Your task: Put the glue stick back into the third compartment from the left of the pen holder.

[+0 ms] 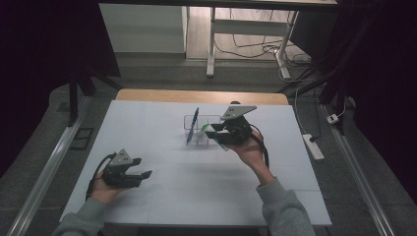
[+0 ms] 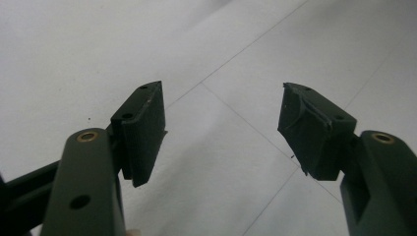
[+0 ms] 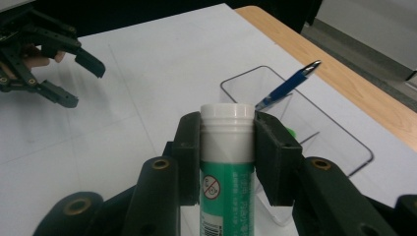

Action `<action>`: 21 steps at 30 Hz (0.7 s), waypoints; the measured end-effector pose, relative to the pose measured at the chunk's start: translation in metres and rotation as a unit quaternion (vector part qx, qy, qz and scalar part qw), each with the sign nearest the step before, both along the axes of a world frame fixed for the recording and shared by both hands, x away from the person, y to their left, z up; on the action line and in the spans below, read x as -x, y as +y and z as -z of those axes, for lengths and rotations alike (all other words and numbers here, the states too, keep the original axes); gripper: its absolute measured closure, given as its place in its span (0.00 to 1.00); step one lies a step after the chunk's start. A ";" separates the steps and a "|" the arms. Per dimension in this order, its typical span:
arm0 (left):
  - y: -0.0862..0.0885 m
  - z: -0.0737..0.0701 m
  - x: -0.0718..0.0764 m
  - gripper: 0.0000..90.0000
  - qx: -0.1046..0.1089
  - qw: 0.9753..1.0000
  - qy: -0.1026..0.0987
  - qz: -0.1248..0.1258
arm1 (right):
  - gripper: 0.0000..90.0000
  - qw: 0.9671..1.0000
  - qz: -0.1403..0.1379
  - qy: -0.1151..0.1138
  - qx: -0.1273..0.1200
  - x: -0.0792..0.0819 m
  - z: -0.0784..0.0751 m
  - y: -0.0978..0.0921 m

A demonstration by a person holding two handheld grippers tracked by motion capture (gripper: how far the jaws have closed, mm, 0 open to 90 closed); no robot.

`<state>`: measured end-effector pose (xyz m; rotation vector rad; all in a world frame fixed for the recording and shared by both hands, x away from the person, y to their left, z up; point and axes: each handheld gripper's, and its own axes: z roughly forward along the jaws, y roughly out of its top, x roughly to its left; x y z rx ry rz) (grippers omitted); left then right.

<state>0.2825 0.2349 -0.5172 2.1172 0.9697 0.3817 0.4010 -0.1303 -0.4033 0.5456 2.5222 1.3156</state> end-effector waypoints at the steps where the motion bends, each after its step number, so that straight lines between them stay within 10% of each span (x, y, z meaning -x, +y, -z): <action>1: 0.000 0.000 0.000 0.38 0.001 1.000 -0.001 -0.001 | 0.71 1.000 0.003 -0.001 -0.002 -0.001 0.000 -0.002; 21: 0.000 0.000 0.001 0.38 0.008 1.000 -0.003 -0.003 | 0.71 0.997 0.067 -0.011 -0.041 -0.018 -0.003 -0.031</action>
